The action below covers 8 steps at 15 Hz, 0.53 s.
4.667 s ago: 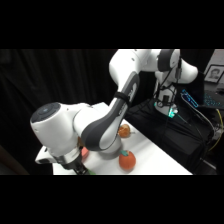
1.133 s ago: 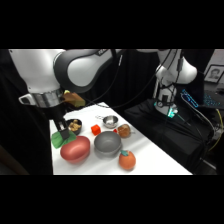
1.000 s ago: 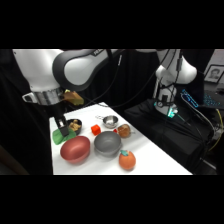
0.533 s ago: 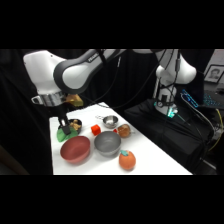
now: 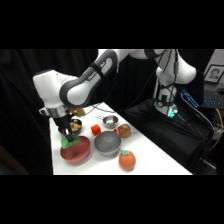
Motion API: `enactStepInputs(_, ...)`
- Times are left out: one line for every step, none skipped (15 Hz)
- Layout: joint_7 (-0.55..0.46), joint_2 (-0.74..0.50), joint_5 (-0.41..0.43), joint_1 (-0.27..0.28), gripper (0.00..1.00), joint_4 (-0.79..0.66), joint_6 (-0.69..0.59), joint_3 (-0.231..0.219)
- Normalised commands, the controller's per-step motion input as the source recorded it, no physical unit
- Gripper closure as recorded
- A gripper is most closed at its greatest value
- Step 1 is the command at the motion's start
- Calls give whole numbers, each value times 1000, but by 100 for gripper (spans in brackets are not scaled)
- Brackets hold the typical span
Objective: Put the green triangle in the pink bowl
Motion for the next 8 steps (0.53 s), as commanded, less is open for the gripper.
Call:
enactStepInputs(51, 75, 94, -6, 94, 23, 144, -15)
enactStepInputs(51, 62, 92, -2, 94, 7, 138, -15)
enactStepInputs(56, 50, 82, 9, 94, -16, 146, -19)
enactStepInputs(52, 40, 77, 16, 94, -31, 144, -19)
enactStepInputs(49, 29, 76, 19, 94, -38, 139, -17)
enactStepInputs(45, 17, 72, 23, 94, -46, 133, -17)
enactStepInputs(45, 8, 65, 28, 94, -51, 127, -20)
enactStepInputs(50, 0, 63, 29, 51, -53, 124, -23)
